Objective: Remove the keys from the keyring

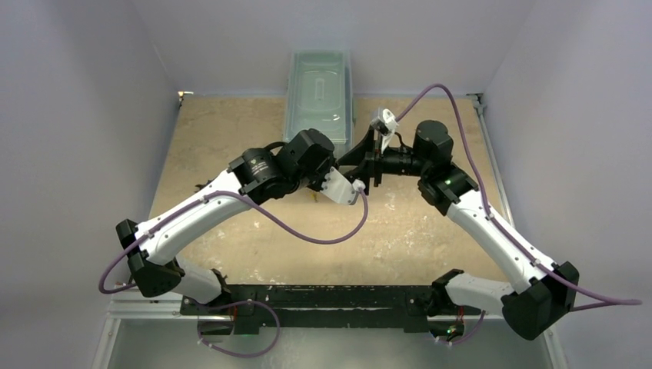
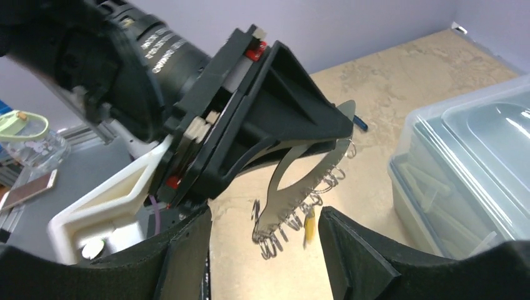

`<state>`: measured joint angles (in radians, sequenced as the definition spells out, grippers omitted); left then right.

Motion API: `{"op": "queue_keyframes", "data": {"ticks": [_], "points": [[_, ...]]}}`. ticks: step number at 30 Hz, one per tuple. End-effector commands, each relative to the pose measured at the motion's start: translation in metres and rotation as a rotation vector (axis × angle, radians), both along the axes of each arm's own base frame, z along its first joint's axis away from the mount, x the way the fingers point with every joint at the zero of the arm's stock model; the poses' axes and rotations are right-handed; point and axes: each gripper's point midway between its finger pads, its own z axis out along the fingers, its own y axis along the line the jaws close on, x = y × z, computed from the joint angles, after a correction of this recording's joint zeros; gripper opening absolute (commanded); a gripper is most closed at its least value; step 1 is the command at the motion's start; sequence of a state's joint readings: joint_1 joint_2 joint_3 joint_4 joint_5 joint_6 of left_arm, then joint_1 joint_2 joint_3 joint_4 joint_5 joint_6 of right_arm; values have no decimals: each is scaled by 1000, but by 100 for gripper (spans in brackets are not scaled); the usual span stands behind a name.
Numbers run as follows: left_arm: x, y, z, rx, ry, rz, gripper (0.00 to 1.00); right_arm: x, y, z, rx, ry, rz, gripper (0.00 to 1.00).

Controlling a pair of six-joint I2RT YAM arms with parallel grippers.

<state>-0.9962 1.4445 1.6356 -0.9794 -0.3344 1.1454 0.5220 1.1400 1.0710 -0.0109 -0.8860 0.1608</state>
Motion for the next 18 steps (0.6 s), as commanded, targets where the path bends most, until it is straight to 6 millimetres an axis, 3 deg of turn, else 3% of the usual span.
{"op": "queue_keyframes", "data": {"ticks": [1, 7, 11, 14, 18], "points": [[11, -15, 22, -90, -45, 34, 0, 9, 12, 1, 18, 21, -31, 68], [14, -23, 20, -119, -18, 73, 0, 13, 16, -11, -4, 54, -51, 75], [13, -28, 23, -169, 3, 86, 0, 16, 12, -23, -15, 37, -88, 63], [11, -30, 23, -194, 23, 90, 0, 3, 12, -28, -26, 16, -9, 63], [4, -34, 24, -250, 58, 80, 0, -7, 3, -18, 31, -17, 16, 63]]}}
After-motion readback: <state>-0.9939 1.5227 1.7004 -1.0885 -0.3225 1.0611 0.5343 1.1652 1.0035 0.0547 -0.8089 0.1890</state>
